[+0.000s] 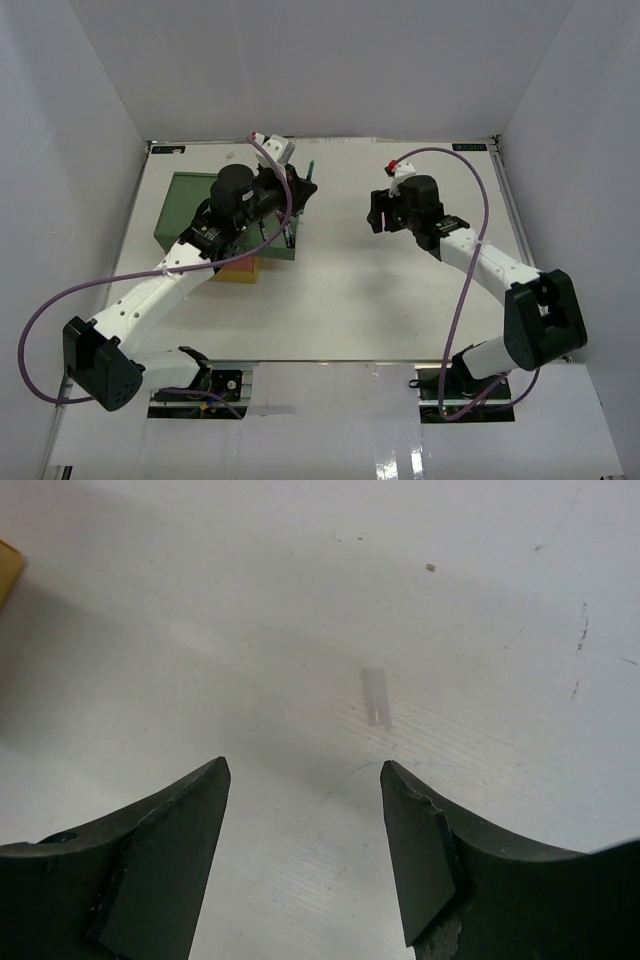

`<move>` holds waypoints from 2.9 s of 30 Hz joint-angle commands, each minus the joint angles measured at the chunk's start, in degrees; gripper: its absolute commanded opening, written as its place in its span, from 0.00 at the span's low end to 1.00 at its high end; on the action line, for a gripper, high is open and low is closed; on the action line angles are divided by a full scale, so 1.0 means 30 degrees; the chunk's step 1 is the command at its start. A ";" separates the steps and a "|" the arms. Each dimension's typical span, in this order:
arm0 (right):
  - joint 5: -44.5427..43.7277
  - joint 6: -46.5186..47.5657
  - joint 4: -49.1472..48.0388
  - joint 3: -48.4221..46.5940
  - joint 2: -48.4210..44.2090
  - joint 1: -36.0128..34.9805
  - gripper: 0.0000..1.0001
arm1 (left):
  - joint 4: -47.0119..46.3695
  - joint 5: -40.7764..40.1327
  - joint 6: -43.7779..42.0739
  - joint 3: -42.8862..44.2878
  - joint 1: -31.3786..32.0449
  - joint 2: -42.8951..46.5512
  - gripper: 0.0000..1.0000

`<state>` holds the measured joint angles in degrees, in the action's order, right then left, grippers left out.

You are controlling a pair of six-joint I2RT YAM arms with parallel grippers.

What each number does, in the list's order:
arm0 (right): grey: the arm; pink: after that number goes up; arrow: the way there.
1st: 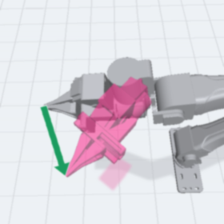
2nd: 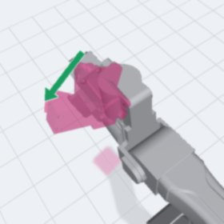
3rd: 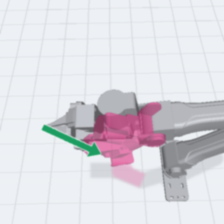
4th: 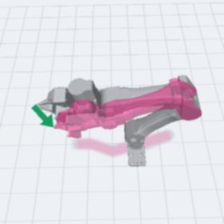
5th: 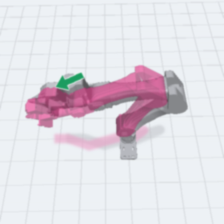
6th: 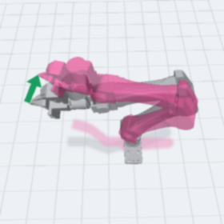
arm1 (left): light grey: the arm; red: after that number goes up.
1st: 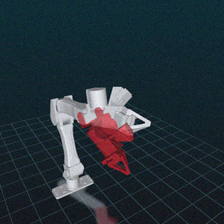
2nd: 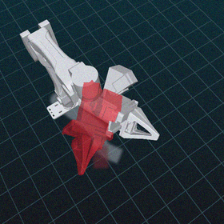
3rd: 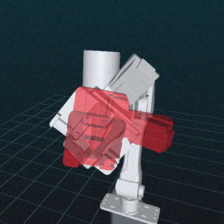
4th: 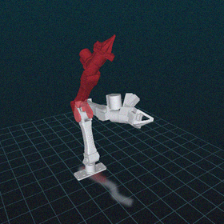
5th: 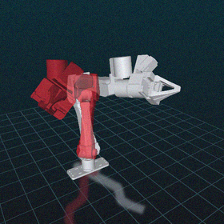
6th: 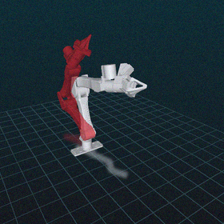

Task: Sort the stationery into containers
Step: Close the pen cap on the pen.

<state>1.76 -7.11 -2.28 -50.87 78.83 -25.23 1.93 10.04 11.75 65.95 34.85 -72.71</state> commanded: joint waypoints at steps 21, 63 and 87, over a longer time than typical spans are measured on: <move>-0.2901 0.4305 0.4482 -0.8442 1.0813 0.0032 0.55 | 0.0673 -0.1414 -0.2217 -0.2971 -0.0396 0.3259 0.00; -0.1819 0.3193 0.4660 -0.7156 0.6836 -0.1022 0.08 | 0.0147 0.0869 -0.1690 -0.3234 -0.0396 0.2907 0.01; 0.6267 -0.6005 -1.2677 -0.2204 -0.2721 -0.1432 0.08 | -0.3045 0.5382 -0.0286 -0.4406 -0.0396 0.2850 0.02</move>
<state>16.29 -18.44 -27.55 -58.28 70.87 -29.06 -3.79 23.27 9.39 53.23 33.91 -65.12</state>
